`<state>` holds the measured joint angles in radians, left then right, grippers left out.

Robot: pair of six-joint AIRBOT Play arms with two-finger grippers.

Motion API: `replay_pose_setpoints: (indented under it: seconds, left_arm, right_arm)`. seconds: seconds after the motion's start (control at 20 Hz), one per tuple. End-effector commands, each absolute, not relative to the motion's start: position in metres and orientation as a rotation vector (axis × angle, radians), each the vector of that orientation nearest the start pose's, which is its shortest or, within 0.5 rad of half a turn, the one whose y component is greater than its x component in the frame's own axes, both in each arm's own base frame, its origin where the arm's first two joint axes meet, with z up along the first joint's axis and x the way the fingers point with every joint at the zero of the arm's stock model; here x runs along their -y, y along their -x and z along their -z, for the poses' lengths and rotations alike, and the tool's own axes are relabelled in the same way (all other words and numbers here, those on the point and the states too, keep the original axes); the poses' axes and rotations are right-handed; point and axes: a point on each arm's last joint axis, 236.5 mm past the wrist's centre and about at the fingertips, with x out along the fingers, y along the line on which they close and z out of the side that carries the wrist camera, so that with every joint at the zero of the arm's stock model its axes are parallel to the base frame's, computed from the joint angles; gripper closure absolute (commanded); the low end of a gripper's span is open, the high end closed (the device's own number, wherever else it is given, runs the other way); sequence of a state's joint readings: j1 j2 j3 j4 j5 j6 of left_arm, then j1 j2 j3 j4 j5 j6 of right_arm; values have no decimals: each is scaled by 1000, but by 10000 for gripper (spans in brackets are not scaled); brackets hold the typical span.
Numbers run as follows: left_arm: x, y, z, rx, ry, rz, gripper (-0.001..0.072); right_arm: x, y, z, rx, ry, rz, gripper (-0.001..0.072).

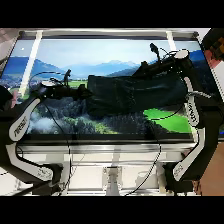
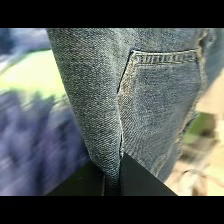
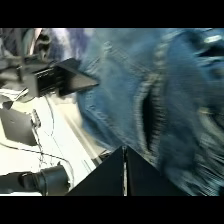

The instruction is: Fold the clothes and pants, and hang the long-sleeved shirts on hangers.

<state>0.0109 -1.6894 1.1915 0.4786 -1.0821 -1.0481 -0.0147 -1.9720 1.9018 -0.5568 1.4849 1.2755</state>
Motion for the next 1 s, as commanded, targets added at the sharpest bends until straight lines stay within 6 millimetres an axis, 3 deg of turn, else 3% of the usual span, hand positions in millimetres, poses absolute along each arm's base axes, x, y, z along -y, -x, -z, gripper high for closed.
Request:
replay_pose_setpoints:
  seconds: [0.0, 0.15, 0.25, 0.5, 0.75, 0.95]
  left_arm:
    - [133, -418, 39, -1293, 565, 566, 691]
    - [94, -412, 18, -1279, 484, 467, 691]
    - [77, -415, -12, -1199, 475, 434, 691]
    - [50, -412, -73, -1045, 464, 380, 691]
    - [53, -411, -97, -999, 477, 375, 690]
    - [71, -418, -122, -949, 522, 433, 690]
  right_arm:
    - [-189, -501, -34, -1259, -594, -839, 699]
    - [-195, -499, -24, -1294, -599, -825, 700]
    - [-206, -495, -13, -1329, -604, -832, 700]
    - [-267, -465, 28, -1462, -564, -882, 700]
    - [-335, -433, 71, -1561, -525, -880, 700]
    - [-364, -448, 96, -1570, -670, -671, 700]
